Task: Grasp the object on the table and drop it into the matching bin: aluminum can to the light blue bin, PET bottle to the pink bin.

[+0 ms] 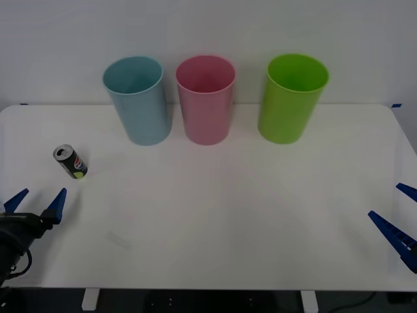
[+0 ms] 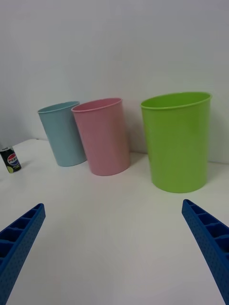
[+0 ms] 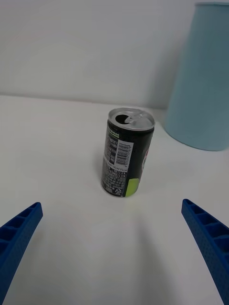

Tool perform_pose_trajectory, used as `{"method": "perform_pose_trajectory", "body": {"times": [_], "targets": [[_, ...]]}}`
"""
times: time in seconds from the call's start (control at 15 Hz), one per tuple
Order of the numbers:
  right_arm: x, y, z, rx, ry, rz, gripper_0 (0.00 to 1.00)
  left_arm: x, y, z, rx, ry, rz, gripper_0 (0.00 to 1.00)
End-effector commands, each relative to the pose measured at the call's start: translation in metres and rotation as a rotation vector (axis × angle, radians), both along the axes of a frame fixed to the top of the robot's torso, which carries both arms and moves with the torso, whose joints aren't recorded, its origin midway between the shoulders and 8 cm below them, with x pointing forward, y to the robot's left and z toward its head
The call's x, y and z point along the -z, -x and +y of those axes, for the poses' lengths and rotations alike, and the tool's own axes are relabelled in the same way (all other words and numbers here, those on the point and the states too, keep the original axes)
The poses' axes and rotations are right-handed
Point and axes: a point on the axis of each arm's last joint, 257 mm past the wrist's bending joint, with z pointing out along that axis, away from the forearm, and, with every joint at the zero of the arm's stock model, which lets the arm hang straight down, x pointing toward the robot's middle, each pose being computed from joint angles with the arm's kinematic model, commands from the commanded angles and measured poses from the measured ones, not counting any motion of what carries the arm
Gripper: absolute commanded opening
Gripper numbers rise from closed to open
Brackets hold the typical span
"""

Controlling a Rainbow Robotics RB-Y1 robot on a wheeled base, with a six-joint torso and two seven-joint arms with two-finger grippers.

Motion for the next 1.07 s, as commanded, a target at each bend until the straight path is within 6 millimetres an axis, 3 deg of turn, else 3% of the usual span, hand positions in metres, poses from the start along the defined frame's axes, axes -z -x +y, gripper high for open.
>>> {"method": "perform_pose_trajectory", "body": {"times": [0.07, 1.07], "targets": [[0.0, 0.0, 0.0, 0.0, 0.0, 0.0, 1.0, -0.001, -0.01, -0.004, 0.005, 0.002, -0.003, 1.0], [0.0, 0.0, 0.0, 0.0, 0.0, 0.0, 1.0, 0.006, -0.087, -0.023, -0.012, -0.024, 0.036, 1.0]]}}
